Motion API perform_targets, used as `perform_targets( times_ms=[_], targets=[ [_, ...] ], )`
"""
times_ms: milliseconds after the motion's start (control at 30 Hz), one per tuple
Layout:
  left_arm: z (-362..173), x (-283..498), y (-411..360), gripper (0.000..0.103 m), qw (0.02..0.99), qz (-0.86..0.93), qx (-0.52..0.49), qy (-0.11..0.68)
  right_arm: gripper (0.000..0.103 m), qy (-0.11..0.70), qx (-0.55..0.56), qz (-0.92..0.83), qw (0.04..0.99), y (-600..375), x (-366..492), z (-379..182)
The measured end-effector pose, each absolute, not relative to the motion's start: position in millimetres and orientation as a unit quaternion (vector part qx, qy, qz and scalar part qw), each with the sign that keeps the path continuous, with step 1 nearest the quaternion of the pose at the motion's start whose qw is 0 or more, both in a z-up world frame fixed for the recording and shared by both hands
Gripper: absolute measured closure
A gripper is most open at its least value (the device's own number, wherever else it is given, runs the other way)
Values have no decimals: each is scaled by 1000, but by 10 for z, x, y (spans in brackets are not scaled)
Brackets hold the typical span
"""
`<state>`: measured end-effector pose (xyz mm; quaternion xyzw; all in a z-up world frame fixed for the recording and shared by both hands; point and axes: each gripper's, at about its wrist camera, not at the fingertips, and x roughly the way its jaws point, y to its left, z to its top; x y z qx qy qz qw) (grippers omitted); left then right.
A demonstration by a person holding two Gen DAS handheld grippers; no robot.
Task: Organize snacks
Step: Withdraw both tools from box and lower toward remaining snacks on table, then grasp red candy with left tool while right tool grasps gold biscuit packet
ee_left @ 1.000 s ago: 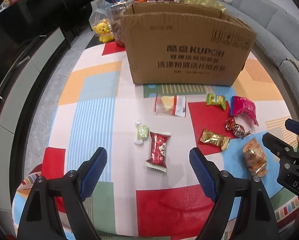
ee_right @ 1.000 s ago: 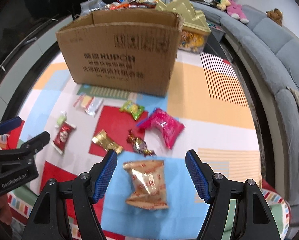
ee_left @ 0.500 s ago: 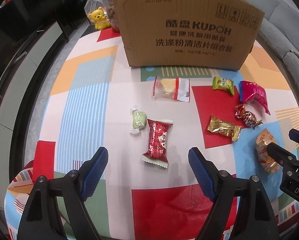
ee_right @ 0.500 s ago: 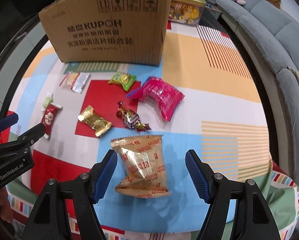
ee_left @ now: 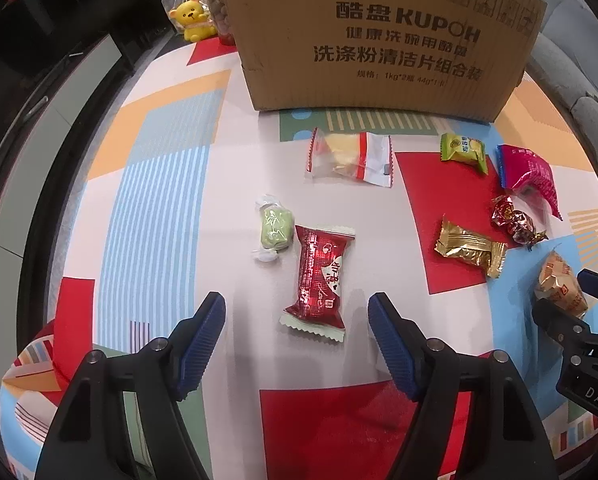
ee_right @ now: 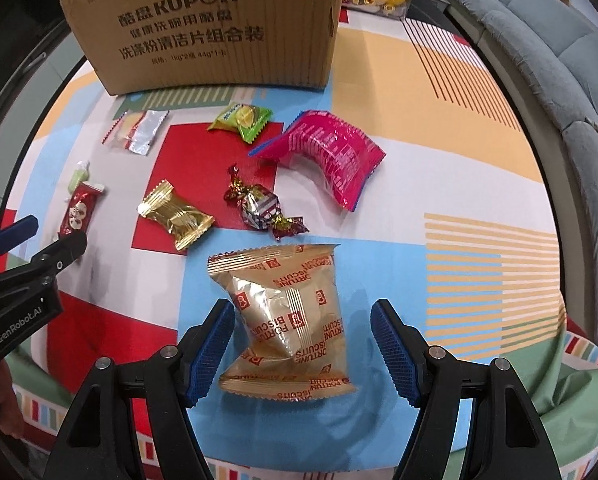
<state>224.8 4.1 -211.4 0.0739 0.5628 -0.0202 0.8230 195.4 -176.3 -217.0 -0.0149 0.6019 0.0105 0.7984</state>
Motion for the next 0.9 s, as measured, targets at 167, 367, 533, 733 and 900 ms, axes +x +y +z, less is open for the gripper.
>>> perform_targets(
  times_ms=[167, 367, 533, 733, 900],
  targets=[
    [-2171, 2277, 38, 33, 820, -23, 72, 567, 32, 607, -9, 15, 795, -1755, 1965, -2217],
    [-2209, 2319, 58, 37, 822, -20, 68, 566, 37, 610, -7, 19, 792, -1748, 1971, -2265],
    [-2214, 2344, 62, 45, 826, -28, 60, 560, 43, 606, -9, 21, 795, -1730, 1970, -2264],
    [-2214, 2345, 59, 70, 825, -46, 44, 562, 55, 603, -7, 21, 798, -1734, 1998, -2219],
    [-2214, 2323, 41, 75, 823, -48, 49, 564, 55, 600, -9, 21, 800, -1744, 1993, -2199]
  ],
)
